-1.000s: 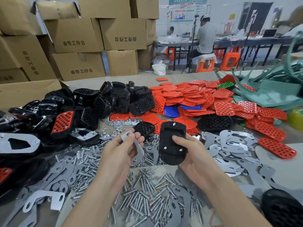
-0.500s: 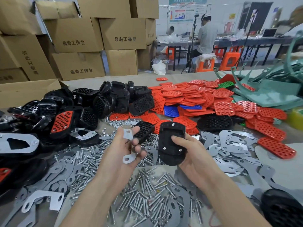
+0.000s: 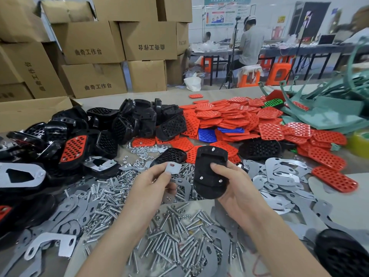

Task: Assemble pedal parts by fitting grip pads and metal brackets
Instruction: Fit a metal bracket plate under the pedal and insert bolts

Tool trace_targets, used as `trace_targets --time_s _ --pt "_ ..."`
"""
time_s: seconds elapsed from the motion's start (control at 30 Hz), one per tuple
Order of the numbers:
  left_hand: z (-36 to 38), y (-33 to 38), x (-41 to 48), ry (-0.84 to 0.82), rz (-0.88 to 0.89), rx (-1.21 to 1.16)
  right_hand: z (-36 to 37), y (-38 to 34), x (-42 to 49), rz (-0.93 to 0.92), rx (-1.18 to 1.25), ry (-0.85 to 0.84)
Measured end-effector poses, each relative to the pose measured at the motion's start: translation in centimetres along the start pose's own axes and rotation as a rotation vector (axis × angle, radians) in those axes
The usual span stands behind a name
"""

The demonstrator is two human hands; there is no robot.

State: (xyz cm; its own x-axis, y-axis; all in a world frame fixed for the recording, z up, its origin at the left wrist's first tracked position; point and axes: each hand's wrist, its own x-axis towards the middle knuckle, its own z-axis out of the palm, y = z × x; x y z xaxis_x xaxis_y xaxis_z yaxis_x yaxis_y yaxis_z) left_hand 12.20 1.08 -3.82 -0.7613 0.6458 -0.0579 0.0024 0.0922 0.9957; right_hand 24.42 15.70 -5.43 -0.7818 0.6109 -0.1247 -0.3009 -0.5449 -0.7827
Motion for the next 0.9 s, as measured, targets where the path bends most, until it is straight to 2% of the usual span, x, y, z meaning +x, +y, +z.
trace_targets --time_s 0.1,0.23,0.53,0.6,0.63,0.73,0.77,0.83,0.9 --pt "0.2 0.2 0.0 0.009 0.028 -0.045 0.0 0.0 -0.1 0.002 0.006 0.0" --pt "-0.2 0.6 0.1 -0.018 -0.025 -0.182 0.1 -0.1 -0.2 0.007 0.003 0.015" --pt "-0.2 0.6 0.1 -0.027 -0.094 -0.223 0.2 -0.2 -0.3 -0.004 0.003 0.02" --pt "-0.4 0.4 0.0 -0.035 -0.09 -0.106 0.1 -0.4 -0.3 -0.017 0.008 0.015" --pt "-0.4 0.2 0.0 -0.027 -0.051 0.031 0.1 -0.5 -0.3 -0.029 0.013 0.014" --pt "-0.2 -0.7 -0.3 0.106 0.28 0.71 -0.1 -1.5 -0.3 -0.091 0.047 0.035" --pt "0.1 -0.7 -0.6 0.151 0.393 0.848 -0.2 -1.9 -0.3 -0.114 0.067 0.047" --pt "0.6 -0.4 -1.2 0.097 0.498 0.864 -0.6 -2.8 -0.3 -0.154 0.105 0.086" --pt "1.5 -0.5 -1.8 -0.079 0.522 0.839 -1.0 -3.5 -0.3 -0.182 0.135 0.136"
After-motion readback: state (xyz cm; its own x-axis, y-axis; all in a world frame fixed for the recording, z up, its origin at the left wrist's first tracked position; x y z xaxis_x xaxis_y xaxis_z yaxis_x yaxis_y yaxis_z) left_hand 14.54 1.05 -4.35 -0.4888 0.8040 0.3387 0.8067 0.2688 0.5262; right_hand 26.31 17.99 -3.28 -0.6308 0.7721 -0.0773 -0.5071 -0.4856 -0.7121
